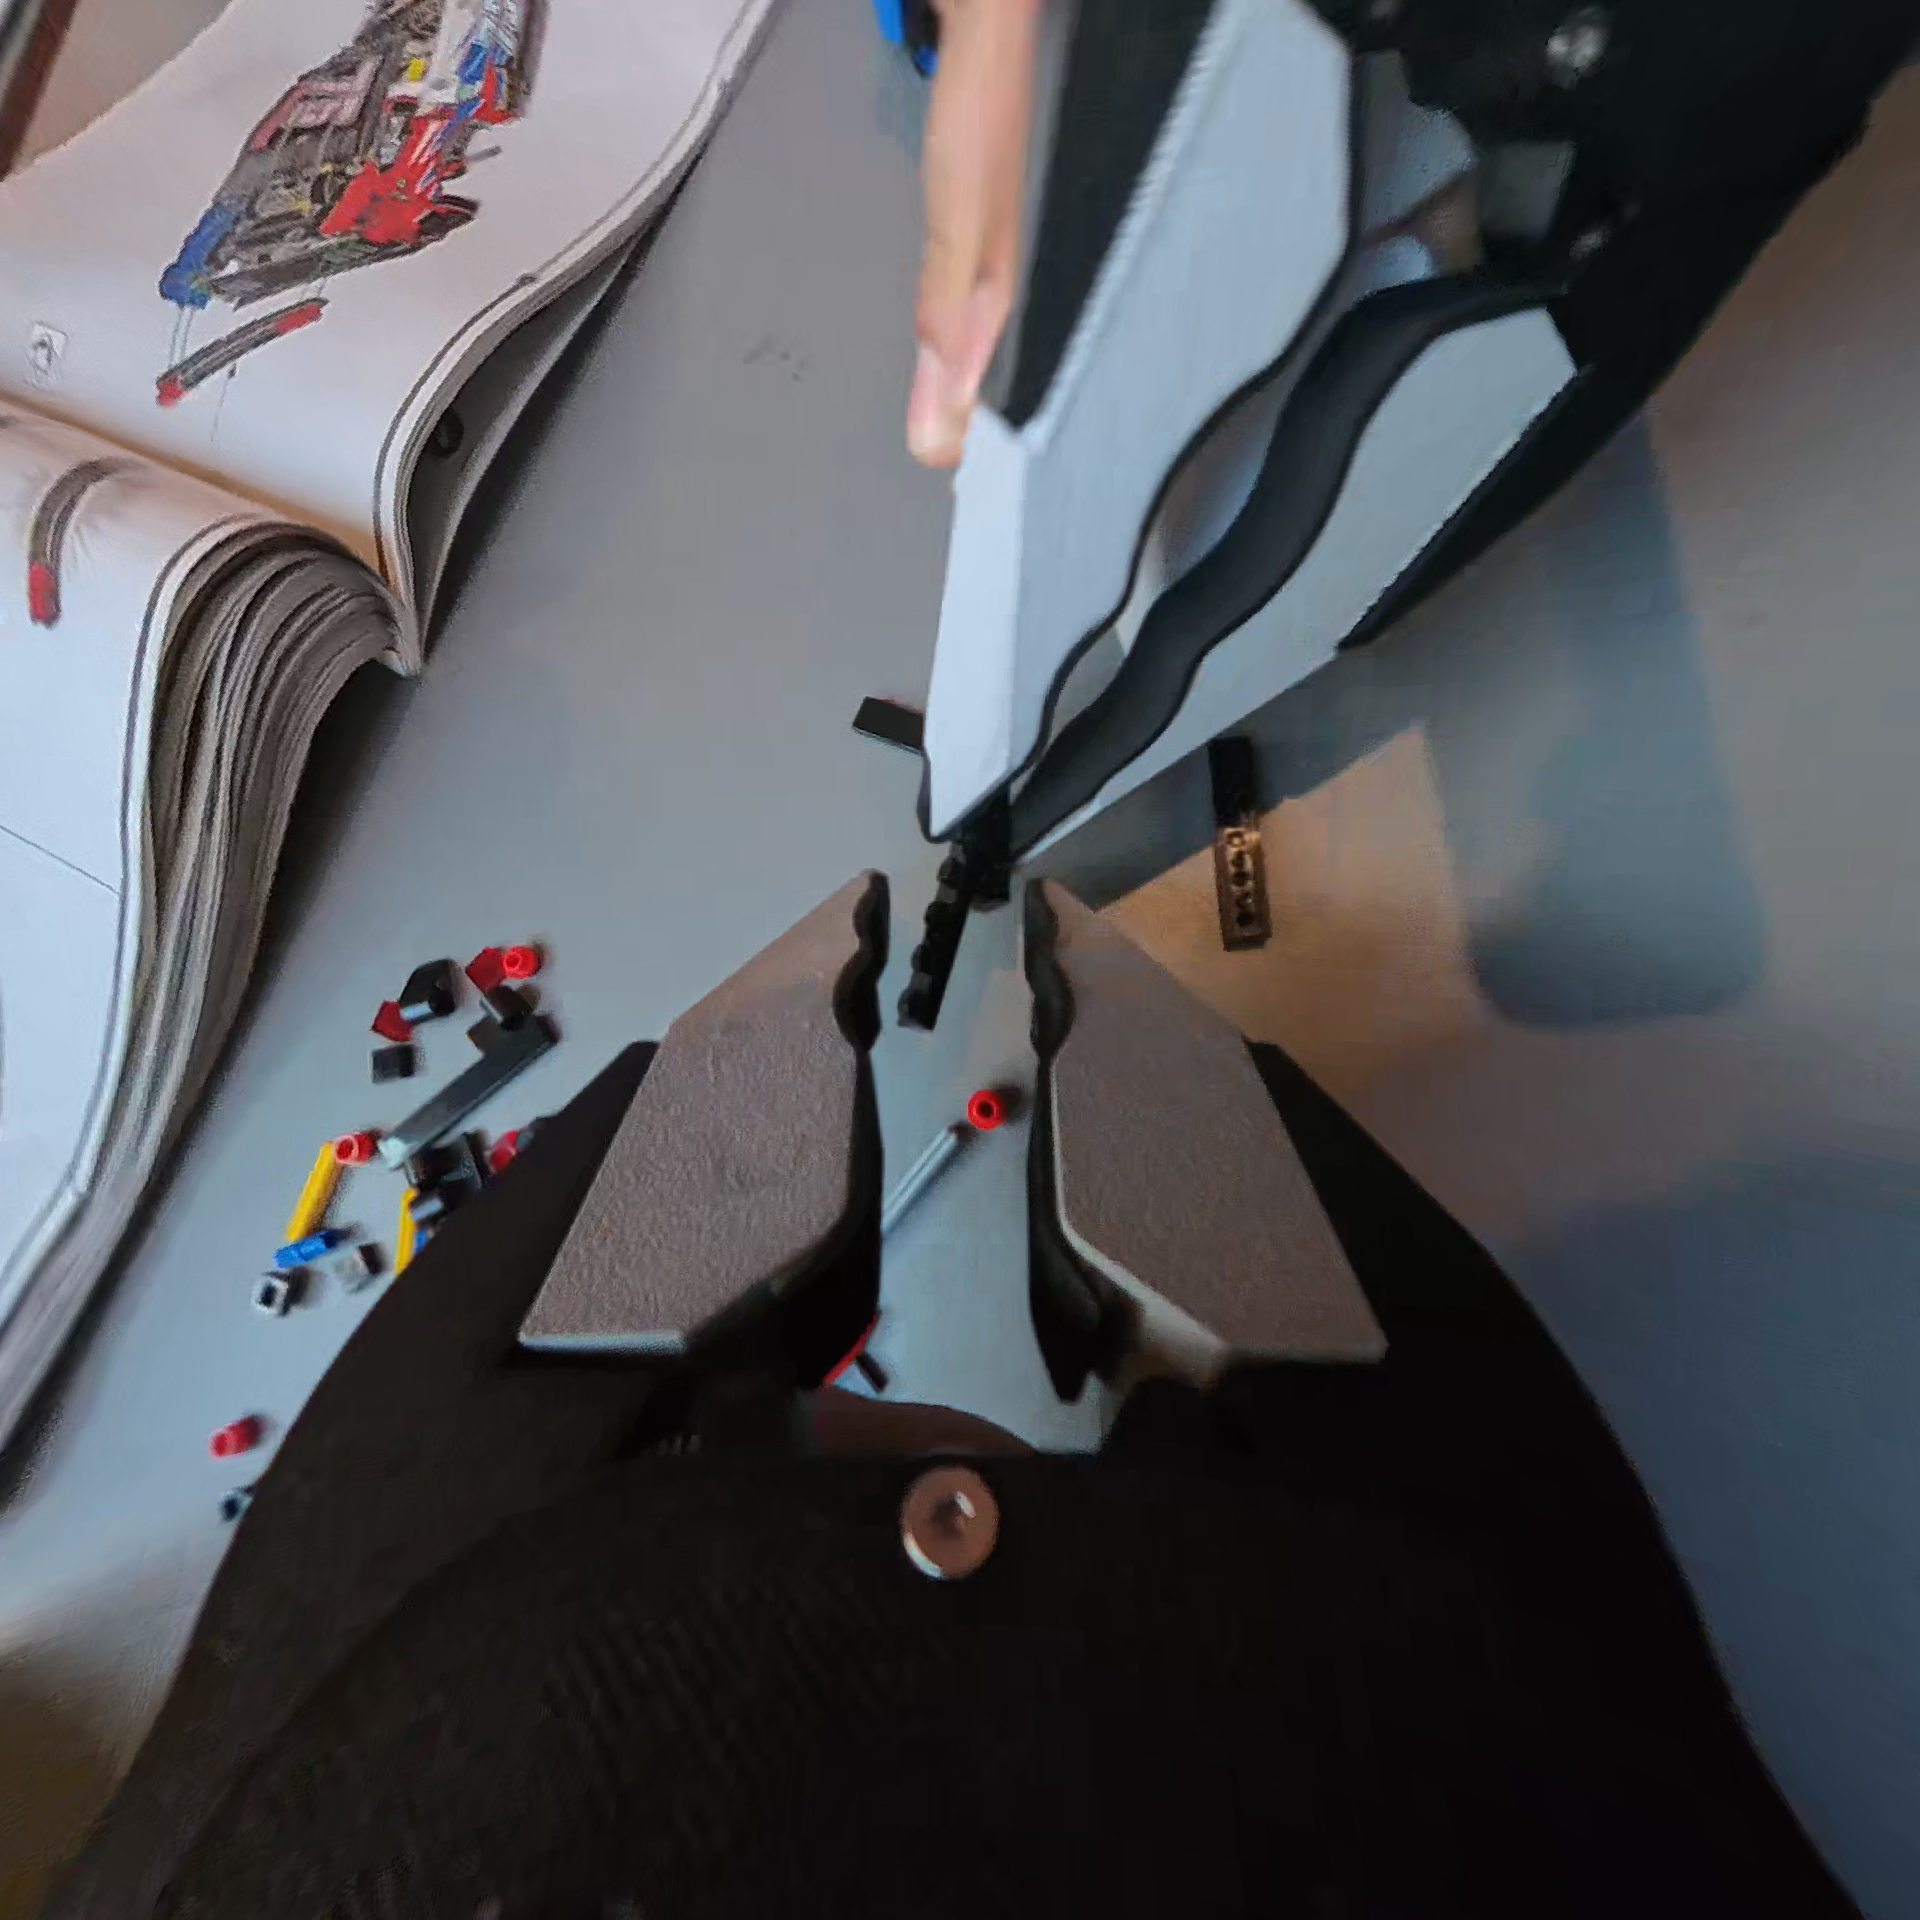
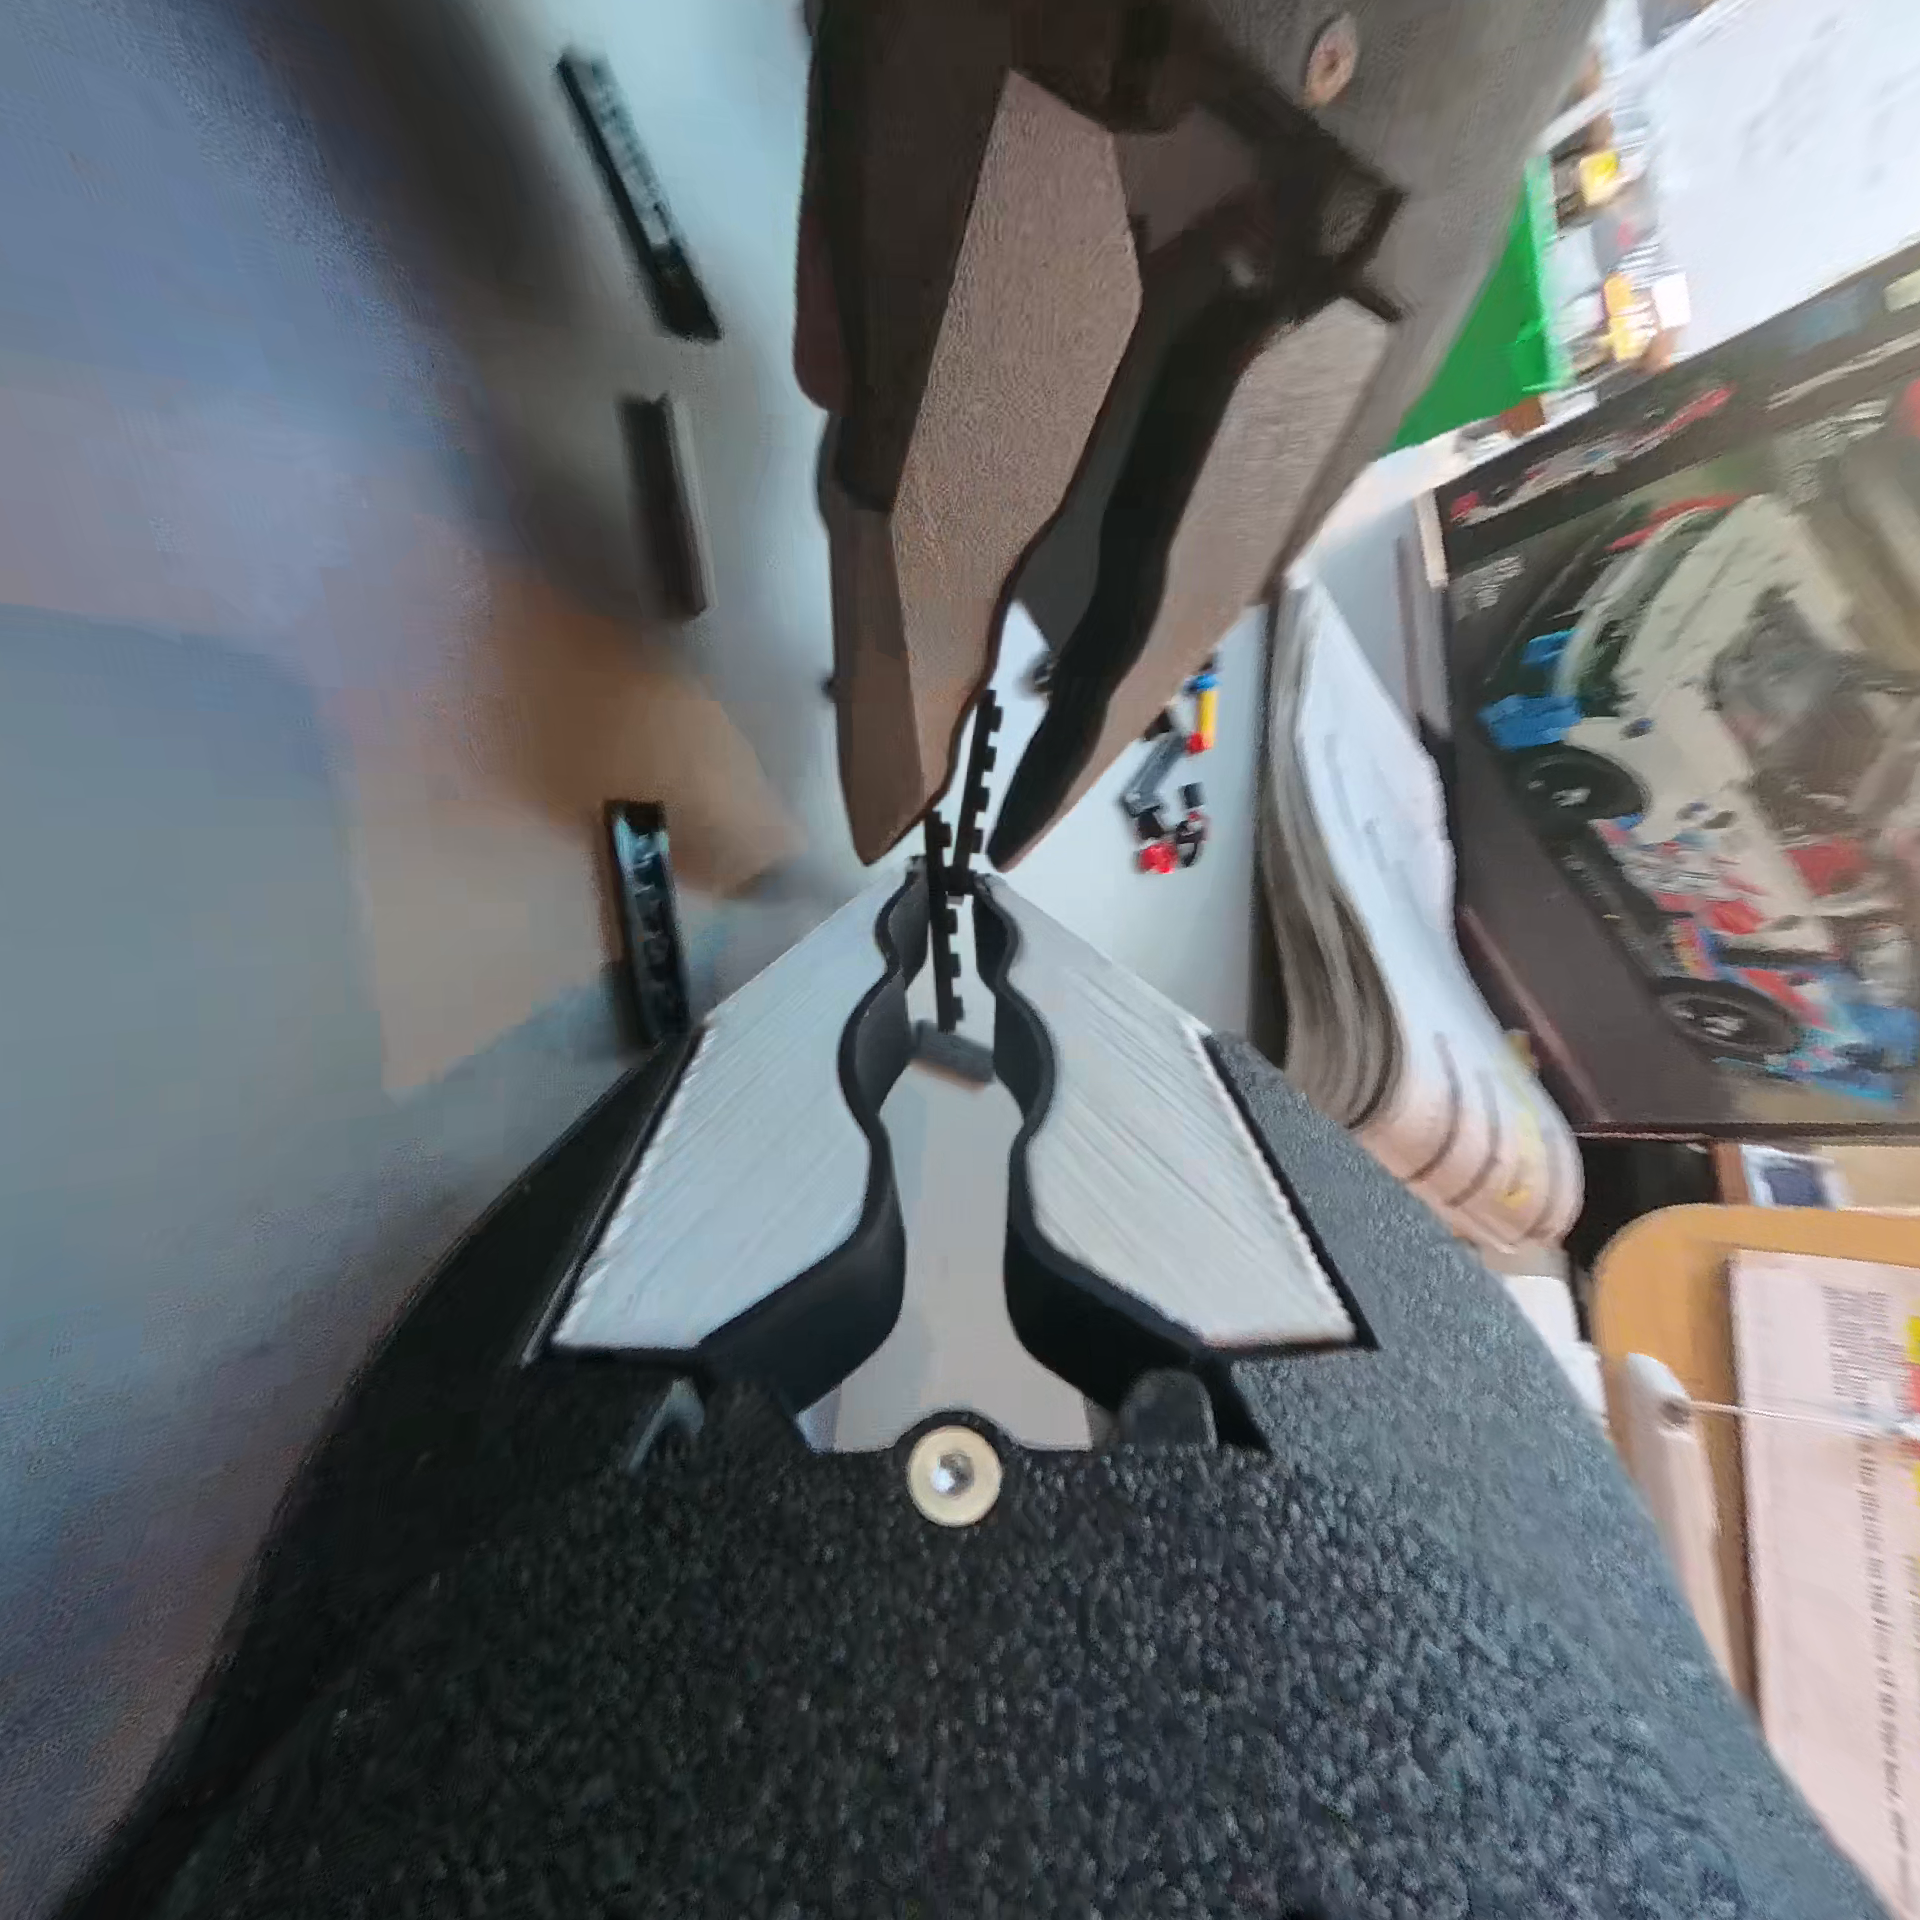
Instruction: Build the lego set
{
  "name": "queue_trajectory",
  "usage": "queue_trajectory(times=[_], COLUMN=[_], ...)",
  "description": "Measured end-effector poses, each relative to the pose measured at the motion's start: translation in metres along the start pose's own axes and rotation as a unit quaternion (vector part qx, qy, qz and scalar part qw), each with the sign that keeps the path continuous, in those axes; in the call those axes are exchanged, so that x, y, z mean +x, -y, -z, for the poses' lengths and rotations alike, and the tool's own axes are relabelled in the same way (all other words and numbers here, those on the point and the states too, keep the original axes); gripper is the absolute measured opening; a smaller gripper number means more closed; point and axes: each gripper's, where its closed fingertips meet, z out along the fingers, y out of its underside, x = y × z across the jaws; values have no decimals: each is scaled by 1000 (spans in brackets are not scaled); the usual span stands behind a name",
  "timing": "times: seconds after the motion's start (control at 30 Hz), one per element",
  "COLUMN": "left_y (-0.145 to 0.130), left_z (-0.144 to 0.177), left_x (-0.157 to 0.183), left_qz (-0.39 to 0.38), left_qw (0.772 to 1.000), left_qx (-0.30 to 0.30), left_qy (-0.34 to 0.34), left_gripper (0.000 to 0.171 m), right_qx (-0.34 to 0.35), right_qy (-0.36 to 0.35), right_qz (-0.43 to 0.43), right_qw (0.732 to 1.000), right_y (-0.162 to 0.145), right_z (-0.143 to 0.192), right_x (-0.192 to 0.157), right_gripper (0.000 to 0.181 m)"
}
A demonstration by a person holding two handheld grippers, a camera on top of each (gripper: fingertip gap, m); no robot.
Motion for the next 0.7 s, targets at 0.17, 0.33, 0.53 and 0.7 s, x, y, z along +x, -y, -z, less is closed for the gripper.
queue_trajectory(times=[0.17,0.33,0.53,0.7], left_y=[7,6,3,-3], left_z=[10,3,2,-7], left_x=[-4,-7,-11,-12], left_qz=[99,124,116,111], left_qw=[992,989,991,993], left_qx=[51,53,43,25], left_qy=[-64,-67,-46,-33], left_gripper=[26,20,13,6], right_qx=[9,5,-43,-72], right_qy=[-66,-47,-62,-81], right_qz=[29,-3,58,127], right_qw=[997,999,995,986], right_y=[-1,-9,-17,-27], right_z=[5,0,-9,-14], right_x=[18,14,10,7], right_gripper=[7,8,8,8])
